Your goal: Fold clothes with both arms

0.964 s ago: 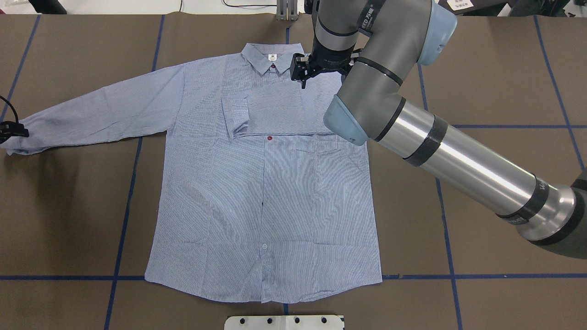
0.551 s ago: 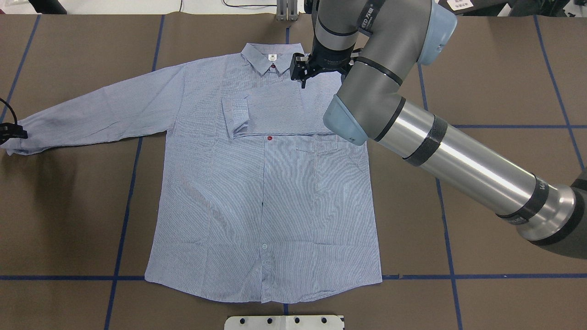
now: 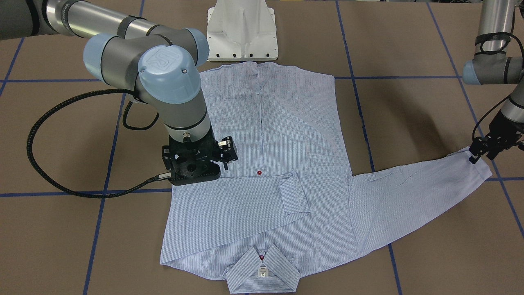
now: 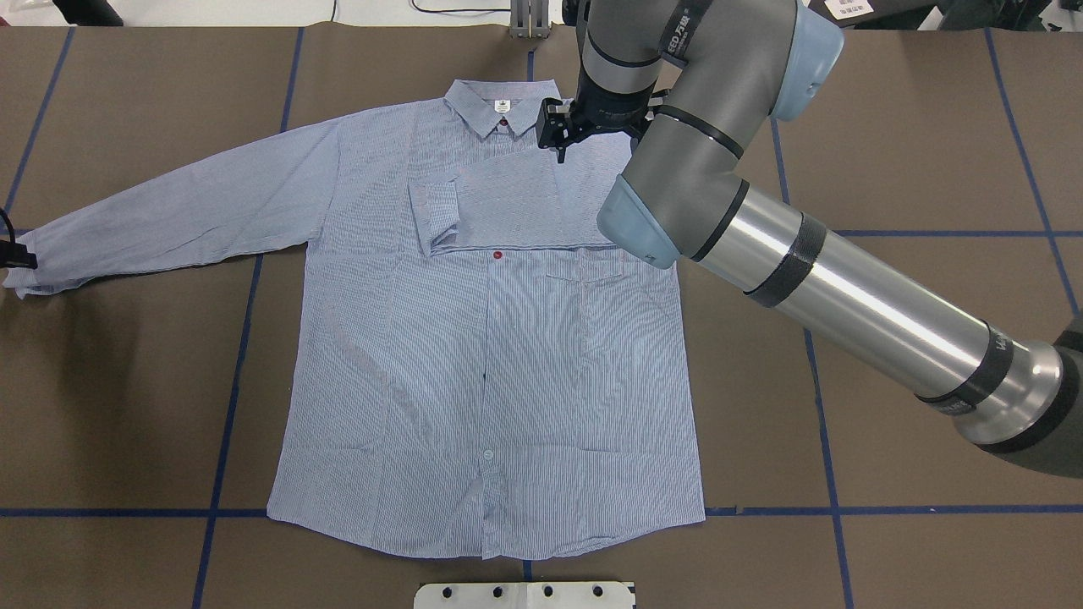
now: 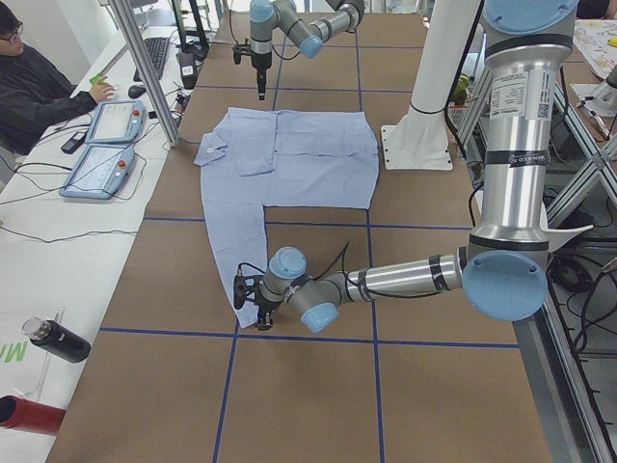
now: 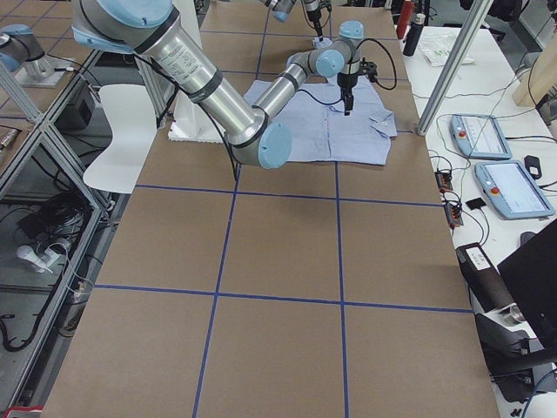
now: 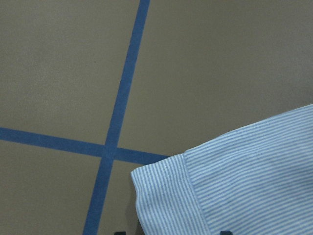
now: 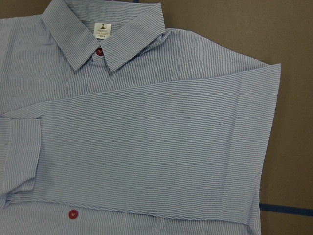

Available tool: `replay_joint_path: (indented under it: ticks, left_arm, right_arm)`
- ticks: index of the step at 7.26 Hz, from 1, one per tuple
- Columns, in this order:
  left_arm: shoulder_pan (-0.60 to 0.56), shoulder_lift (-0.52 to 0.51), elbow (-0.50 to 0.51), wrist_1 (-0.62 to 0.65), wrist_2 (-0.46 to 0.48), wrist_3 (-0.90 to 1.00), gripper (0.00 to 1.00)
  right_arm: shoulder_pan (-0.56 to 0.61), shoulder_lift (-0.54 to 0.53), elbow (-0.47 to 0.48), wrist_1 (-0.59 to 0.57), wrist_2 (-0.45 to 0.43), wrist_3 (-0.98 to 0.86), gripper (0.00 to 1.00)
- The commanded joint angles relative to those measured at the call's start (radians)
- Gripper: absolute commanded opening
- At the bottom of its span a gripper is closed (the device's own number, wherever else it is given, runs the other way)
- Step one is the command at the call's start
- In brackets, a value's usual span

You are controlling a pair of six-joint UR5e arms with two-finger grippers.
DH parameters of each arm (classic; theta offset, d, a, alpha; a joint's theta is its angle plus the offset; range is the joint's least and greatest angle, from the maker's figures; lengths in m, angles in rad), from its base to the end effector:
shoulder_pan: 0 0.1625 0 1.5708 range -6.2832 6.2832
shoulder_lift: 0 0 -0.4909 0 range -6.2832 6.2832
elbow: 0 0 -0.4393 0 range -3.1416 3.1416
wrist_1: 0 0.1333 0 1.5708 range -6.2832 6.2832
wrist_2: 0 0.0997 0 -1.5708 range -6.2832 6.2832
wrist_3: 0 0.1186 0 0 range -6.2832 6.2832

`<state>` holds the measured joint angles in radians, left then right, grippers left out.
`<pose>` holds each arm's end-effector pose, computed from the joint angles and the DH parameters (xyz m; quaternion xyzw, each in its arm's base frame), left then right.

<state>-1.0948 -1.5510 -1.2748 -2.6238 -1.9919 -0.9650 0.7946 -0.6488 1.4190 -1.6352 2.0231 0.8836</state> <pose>0.1787 -0.5317 0.8029 0.1362 0.3790 -0.1478 0.9033 -0.5384 -0.6647 0.1698 0.0721 -0.3905 -0.0283 0.9173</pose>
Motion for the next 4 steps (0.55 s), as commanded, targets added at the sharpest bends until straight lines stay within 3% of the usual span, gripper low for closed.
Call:
replay_joint_path:
  ticks: [1, 4]
  left_arm:
    - [0.006, 0.003, -0.006, 0.001, -0.001, -0.004, 0.71]
    - [0.025, -0.003, -0.006, 0.002, -0.001, -0.011, 0.71]
  right_arm:
    - [0.000, -0.002, 0.000, 0.000, -0.003, 0.000, 0.99]
    - [0.002, -0.002, 0.000, 0.000, -0.004, -0.002, 0.99]
